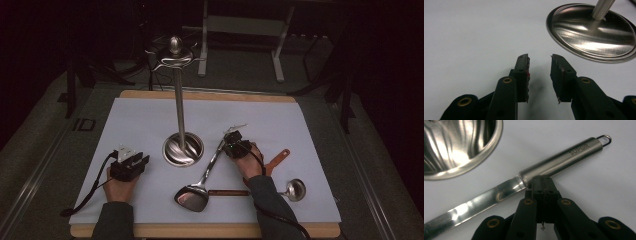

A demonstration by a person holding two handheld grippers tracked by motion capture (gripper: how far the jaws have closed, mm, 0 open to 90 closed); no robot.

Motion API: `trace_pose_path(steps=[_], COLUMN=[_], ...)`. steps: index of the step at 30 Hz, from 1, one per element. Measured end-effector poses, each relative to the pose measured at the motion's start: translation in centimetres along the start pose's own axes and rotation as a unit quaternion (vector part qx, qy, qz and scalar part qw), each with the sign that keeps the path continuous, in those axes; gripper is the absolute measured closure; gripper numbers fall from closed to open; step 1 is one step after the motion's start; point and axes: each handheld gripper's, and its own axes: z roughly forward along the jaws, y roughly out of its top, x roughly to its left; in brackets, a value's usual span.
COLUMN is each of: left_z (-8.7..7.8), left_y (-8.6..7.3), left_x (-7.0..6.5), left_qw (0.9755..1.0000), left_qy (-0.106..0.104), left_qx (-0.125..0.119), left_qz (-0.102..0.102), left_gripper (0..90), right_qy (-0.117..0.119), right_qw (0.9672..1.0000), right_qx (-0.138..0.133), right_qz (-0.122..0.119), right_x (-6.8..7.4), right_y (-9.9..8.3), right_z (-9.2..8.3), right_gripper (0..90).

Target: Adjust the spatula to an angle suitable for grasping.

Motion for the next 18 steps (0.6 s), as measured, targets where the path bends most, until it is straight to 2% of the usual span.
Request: trace_pose_path(steps=[4, 5, 8, 11, 16, 18], left_z=[0.0, 0.0, 0.0, 0.0, 0.0, 0.0], left_y=[0.0, 0.0, 0.0, 0.0, 0.0, 0.0], left_x=[0.0, 0.0, 0.0, 0.0, 0.0, 0.0], left_qw=[1.0000, 1.0000, 1.0000, 1.0000, 1.0000, 1.0000], left_qy=[0.000, 0.000, -0.001, 0.000, 0.000, 0.000], left_qx=[0.000, 0.000, 0.000, 0.000, -0.001, 0.000], left_qz=[0.000, 0.000, 0.000, -0.001, 0.000, 0.000], left_gripper=[67.6, 67.6, 67.5, 67.4, 67.1, 67.0], right_qy=[0.009, 0.009, 0.033, 0.045, 0.017, 0.003], right_qw=[0.9999, 0.9998, 0.9986, 0.9974, 0.9964, 0.9966], right_qx=[0.006, 0.007, 0.001, 0.001, 0.012, 0.021], right_qz=[0.010, 0.013, 0.041, 0.056, 0.082, 0.080], right_x=[0.1, 0.1, -0.1, 0.0, 0.6, 1.0], right_y=[0.6, 0.7, 1.2, 1.8, 2.6, 2.8], right_z=[0.3, 0.4, 0.3, 0.4, 1.4, 1.8], right_gripper=[88.5, 83.8, 70.0, 56.7, 46.3, 43.5])
